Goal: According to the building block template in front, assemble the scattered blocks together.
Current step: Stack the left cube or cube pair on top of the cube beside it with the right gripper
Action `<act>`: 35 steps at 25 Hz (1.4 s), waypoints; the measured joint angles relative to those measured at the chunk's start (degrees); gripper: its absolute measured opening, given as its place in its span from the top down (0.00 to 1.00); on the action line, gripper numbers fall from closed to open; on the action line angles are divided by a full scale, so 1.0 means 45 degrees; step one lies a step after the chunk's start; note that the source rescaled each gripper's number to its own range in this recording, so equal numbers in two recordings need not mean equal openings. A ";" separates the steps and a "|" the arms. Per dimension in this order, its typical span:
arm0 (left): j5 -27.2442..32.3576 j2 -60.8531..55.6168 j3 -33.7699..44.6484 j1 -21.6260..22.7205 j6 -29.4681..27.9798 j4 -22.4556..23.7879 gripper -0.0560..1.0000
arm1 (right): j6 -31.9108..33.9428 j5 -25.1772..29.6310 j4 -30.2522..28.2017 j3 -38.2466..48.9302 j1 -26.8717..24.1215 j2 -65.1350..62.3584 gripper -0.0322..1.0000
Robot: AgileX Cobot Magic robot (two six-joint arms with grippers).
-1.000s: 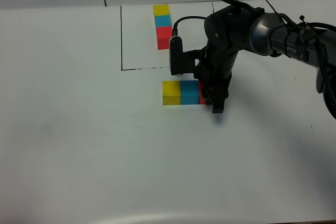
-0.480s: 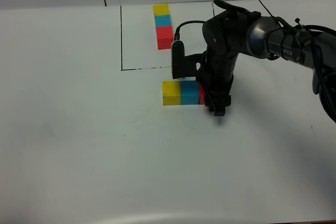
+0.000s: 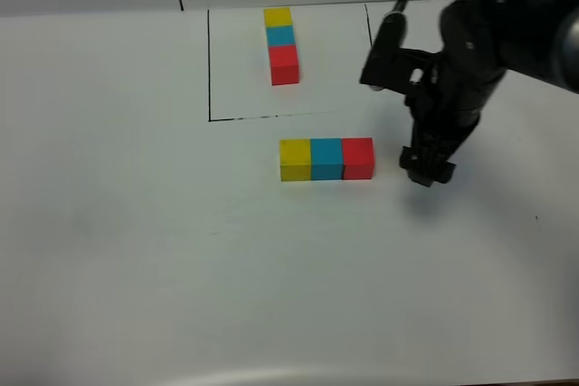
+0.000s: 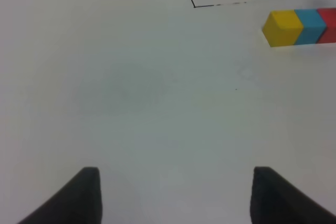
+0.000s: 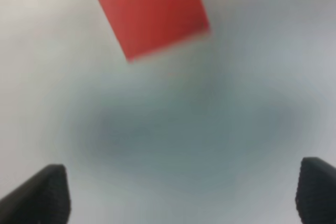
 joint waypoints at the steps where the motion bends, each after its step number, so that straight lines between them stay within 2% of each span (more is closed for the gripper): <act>1: 0.0000 0.0000 0.0000 0.0000 0.0000 0.0000 0.65 | 0.0363 -0.0460 -0.0035 0.0876 -0.0187 -0.0801 0.24; 5: 0.0000 0.0000 0.0000 0.0000 0.0000 0.0000 0.65 | 0.2320 -0.2258 -0.0035 0.3765 -0.0765 -0.3570 0.23; 8: 0.0000 0.0000 0.0000 0.0000 0.0000 0.0000 0.65 | 0.3224 -0.2810 -0.0023 0.5009 -0.0884 -0.4880 0.23; 17: 0.0000 0.0000 0.0000 0.0000 0.0000 0.0000 0.65 | 0.3676 -0.2886 -0.0008 0.5350 -0.0915 -0.5440 0.23; 20: 0.0000 0.0000 0.0000 0.0000 0.0000 0.0000 0.65 | 0.3236 -0.2591 0.0018 0.4573 -0.0815 -0.4995 0.23; 24: 0.0000 0.0000 0.0000 0.0000 0.0000 0.0000 0.65 | 0.0864 -0.1435 0.0308 0.2815 0.0126 -0.3502 0.23; 29: 0.0000 0.0000 0.0000 0.0000 0.0000 0.0000 0.65 | -0.1883 -0.0585 0.0832 -0.0216 0.1366 -0.0761 0.24; 35: 0.0000 0.0000 0.0000 0.0000 0.0000 0.0000 0.65 | -0.3126 0.1048 0.0992 -0.3947 0.2026 0.2965 0.24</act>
